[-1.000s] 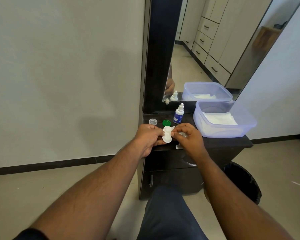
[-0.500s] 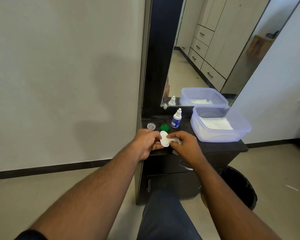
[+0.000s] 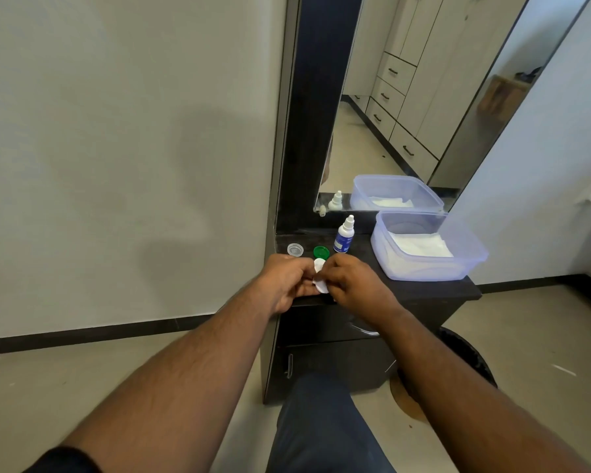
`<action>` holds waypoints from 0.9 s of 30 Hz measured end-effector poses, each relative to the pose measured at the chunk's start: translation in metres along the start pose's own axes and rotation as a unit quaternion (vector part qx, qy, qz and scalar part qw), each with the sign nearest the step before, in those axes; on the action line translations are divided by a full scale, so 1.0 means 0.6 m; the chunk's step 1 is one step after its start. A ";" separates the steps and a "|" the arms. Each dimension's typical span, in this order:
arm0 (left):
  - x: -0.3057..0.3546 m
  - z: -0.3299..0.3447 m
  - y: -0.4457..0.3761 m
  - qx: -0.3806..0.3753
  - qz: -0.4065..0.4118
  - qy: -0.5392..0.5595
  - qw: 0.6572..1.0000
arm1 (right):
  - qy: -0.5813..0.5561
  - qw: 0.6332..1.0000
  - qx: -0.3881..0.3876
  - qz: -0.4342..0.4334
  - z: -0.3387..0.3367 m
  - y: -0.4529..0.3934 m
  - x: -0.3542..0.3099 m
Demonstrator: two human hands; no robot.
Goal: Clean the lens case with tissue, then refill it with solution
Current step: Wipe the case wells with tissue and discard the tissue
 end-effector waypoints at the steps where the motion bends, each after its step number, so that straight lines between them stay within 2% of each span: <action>1: 0.000 0.000 0.000 -0.003 0.000 0.002 1.000 | 0.004 1.000 0.018 0.009 -0.001 0.001 0.003; 6: 0.000 -0.001 -0.004 -0.007 -0.001 0.001 1.000 | 0.044 0.998 0.021 -0.035 0.009 0.007 -0.005; 9: 0.000 -0.001 -0.003 -0.009 0.002 0.001 1.000 | 0.047 0.998 0.049 -0.019 0.004 0.003 0.002; 14: 0.000 -0.001 -0.004 -0.014 0.000 -0.003 1.000 | 0.063 0.996 0.016 -0.062 0.005 0.002 -0.003; 17: -0.003 -0.002 -0.005 -0.009 -0.002 -0.007 1.000 | 0.055 0.998 0.029 -0.026 -0.001 -0.002 0.007; 20: -0.004 -0.001 -0.007 -0.002 0.004 -0.004 1.000 | 0.045 0.998 0.030 -0.041 0.005 -0.001 0.005; 24: -0.008 0.001 -0.010 0.007 0.014 0.003 1.000 | 0.037 0.998 0.043 0.007 0.003 0.004 0.013; 27: -0.008 -0.002 -0.012 0.010 0.010 -0.006 1.000 | 0.036 0.998 0.043 -0.016 0.010 0.004 0.009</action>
Point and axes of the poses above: each hand's wrist, its own y-axis away from the middle knuckle, its own z-axis out of the palm, x = y × z, the point moved 3 cm from there along -y, towards the middle knuckle, and after that the axes turned 4 degrees about z, right-handed, at the moved point
